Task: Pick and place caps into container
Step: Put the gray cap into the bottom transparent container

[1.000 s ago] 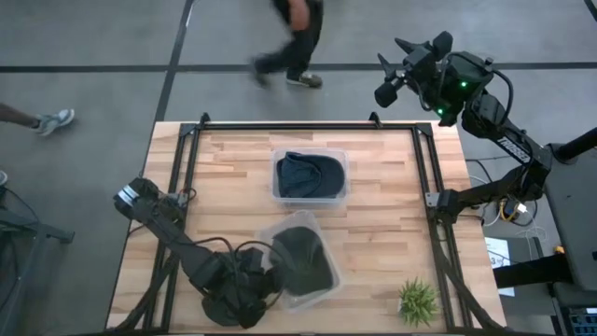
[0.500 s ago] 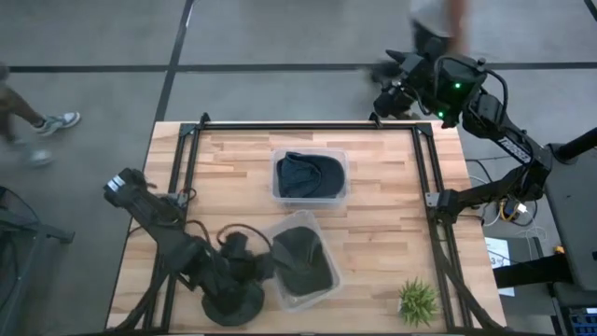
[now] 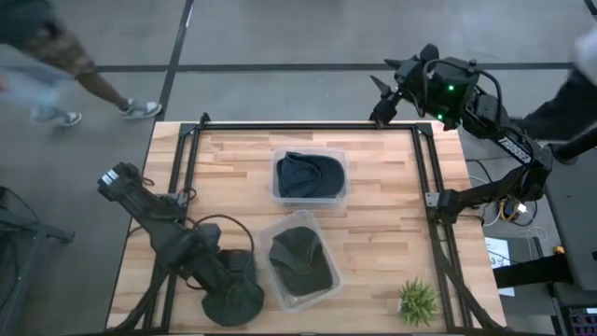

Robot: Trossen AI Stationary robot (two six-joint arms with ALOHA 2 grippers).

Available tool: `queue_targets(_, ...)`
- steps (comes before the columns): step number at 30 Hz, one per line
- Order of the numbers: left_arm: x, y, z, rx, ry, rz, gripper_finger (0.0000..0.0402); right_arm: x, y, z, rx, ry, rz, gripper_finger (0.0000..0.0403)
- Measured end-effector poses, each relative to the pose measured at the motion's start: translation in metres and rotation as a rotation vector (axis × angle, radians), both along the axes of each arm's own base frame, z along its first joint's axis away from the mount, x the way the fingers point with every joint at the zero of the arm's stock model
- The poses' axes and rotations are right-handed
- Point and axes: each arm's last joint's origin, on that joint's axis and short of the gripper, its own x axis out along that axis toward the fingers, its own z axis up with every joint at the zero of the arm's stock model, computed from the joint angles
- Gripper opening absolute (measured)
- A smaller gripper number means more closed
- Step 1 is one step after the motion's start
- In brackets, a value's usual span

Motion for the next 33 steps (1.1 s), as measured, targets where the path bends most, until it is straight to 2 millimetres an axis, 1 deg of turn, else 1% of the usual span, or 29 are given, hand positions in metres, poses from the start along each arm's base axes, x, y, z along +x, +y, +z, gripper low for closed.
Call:
queue_targets(3, -0.002, -0.002, -0.018, -0.02, 0.055, 0.005, 0.017, 0.001, 0.0, 0.0, 0.009, -0.005, 0.025, 0.0226)
queue_targets(9, -0.006, -0.002, -0.052, -0.04, 0.046, 0.007, 0.017, 0.002, 0.001, -0.001, 0.014, -0.006, 0.046, 0.0226)
queue_targets(12, -0.012, 0.002, -0.069, -0.053, 0.042, 0.008, 0.017, 0.002, 0.001, -0.002, 0.018, 0.004, 0.046, 0.0226)
queue_targets(15, -0.022, 0.007, -0.085, -0.076, 0.068, 0.008, 0.017, 0.001, 0.001, -0.003, 0.024, 0.016, 0.046, 0.0226)
queue_targets(18, -0.032, 0.013, -0.097, -0.097, 0.099, 0.017, 0.017, 0.001, 0.001, -0.005, 0.032, 0.034, 0.046, 0.0226)
queue_targets(24, -0.046, 0.024, -0.119, -0.141, 0.082, 0.017, 0.017, 0.001, 0.001, -0.005, 0.035, 0.04, 0.046, 0.0226)
queue_targets(30, -0.049, 0.026, -0.148, -0.223, 0.02, 0.017, 0.017, 0.001, 0.001, -0.006, 0.039, 0.049, 0.046, 0.0226)
queue_targets(33, -0.049, 0.026, -0.157, -0.247, 0.007, 0.026, 0.017, 0.001, 0.001, -0.006, 0.039, 0.048, 0.045, 0.0226)
